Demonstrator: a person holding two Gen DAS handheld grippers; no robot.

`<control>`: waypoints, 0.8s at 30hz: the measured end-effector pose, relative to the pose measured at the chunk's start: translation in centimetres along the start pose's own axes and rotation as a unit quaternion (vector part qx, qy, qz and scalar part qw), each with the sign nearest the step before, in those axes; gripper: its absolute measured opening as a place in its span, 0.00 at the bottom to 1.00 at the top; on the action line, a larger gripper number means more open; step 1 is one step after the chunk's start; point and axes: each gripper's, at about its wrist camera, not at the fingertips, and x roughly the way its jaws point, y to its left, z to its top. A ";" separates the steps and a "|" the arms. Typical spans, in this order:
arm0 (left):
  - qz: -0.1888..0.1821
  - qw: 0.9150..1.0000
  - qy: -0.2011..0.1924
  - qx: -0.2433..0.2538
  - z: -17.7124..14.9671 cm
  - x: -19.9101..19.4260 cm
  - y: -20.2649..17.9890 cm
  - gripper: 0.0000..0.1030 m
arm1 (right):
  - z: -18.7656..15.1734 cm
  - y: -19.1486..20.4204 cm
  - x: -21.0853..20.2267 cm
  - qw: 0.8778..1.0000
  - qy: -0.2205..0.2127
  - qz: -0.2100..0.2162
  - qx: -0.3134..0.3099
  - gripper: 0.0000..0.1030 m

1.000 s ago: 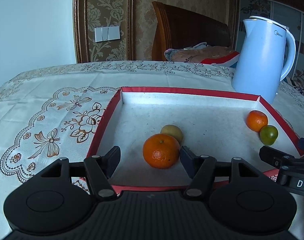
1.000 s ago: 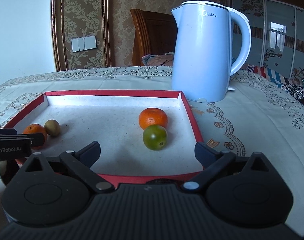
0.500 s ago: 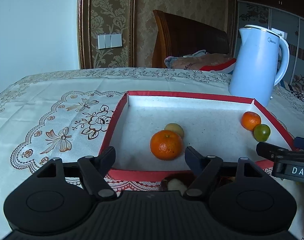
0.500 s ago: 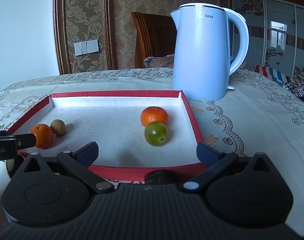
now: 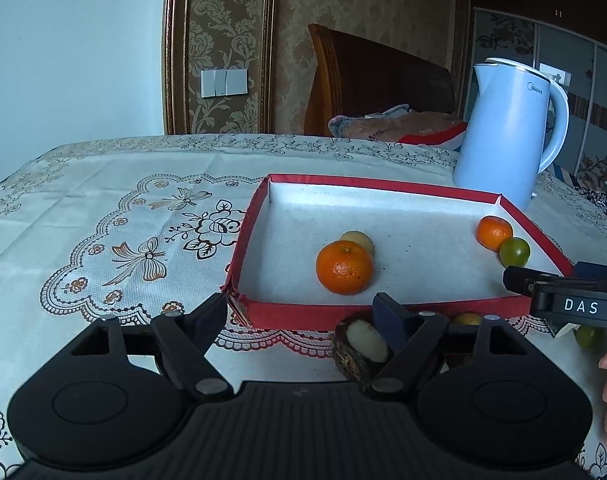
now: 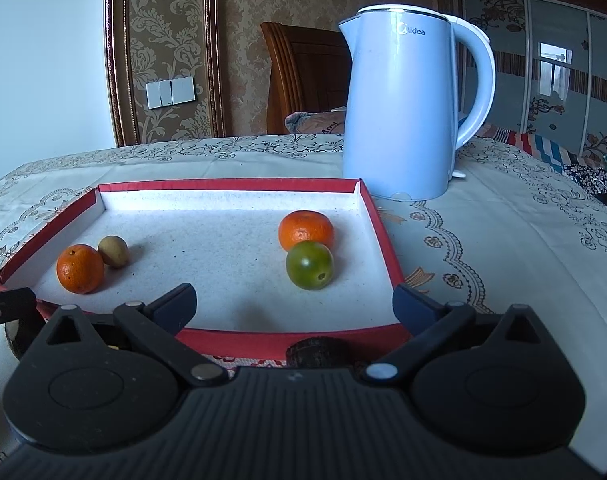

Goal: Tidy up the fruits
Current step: 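Withdraw both grippers from the tray toward the produce beside its rim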

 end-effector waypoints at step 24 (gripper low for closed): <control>-0.047 0.999 0.014 0.017 -1.1 -0.8 -0.2 0.78 | -0.3 -0.8 -1.3 1.000 -0.020 -0.005 0.016 1.00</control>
